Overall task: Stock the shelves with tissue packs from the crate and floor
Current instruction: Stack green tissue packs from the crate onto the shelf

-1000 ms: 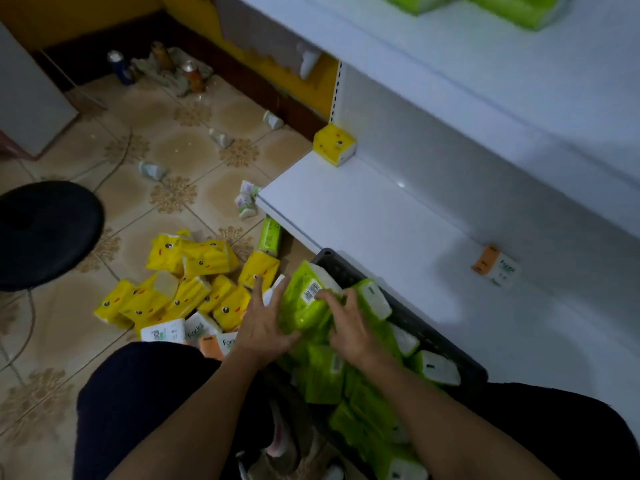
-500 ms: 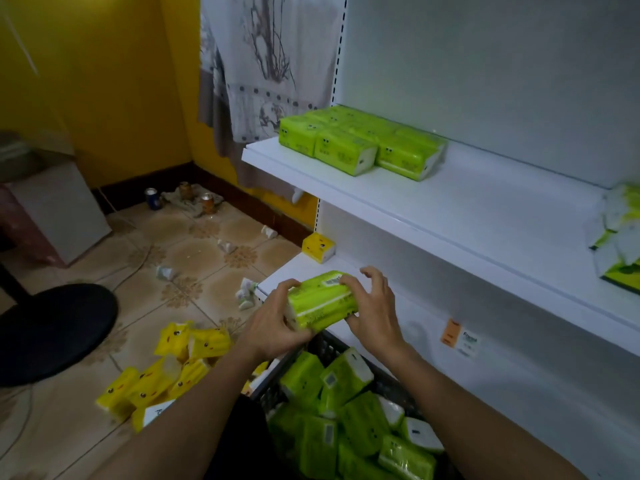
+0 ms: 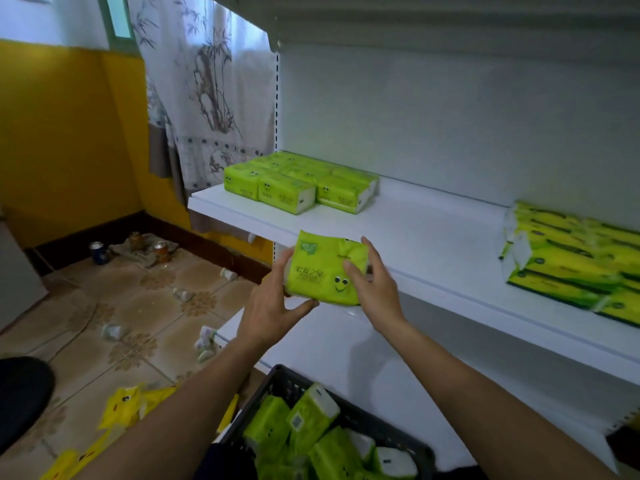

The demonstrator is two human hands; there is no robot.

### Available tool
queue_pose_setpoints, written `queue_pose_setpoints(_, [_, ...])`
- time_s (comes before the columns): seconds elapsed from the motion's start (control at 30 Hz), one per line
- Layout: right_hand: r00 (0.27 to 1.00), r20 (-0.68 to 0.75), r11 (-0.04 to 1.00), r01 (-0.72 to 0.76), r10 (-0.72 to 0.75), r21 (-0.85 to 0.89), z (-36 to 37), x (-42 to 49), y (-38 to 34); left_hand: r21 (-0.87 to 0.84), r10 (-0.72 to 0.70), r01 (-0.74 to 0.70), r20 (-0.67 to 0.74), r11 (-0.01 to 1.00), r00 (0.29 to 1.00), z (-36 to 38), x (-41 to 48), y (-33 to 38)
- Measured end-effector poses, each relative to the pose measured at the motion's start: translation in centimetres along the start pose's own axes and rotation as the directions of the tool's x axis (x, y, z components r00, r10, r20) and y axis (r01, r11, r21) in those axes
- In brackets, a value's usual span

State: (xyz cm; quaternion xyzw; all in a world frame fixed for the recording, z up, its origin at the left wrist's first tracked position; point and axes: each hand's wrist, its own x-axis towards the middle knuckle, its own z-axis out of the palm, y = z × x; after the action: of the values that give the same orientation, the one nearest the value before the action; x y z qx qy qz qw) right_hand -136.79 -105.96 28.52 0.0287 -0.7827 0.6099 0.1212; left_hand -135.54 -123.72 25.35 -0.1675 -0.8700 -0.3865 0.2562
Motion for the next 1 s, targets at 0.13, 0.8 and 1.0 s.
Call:
queue_pose_setpoints(0.13, [0.989,-0.083,0.986,0.108,-0.119,-0.123,-1.6,1.0,-0.5,-0.041,-0.017,0.017,0.0,0.999,1.0,1.3,1.5,0.8])
queue_pose_setpoints(0.8, [0.989,-0.143,0.778,-0.063,-0.035,-0.625,0.7,11.6,0.8,0.293,0.009,-0.048,0.131,0.955,0.991,2.9,9.2,-6.0])
queue_pose_setpoints(1.0, [0.991,-0.134,0.866,-0.09,0.027,-0.491,3.0,14.7,0.4,0.329,0.082,-0.128,0.15,0.936,0.985,3.2,9.6,-8.4])
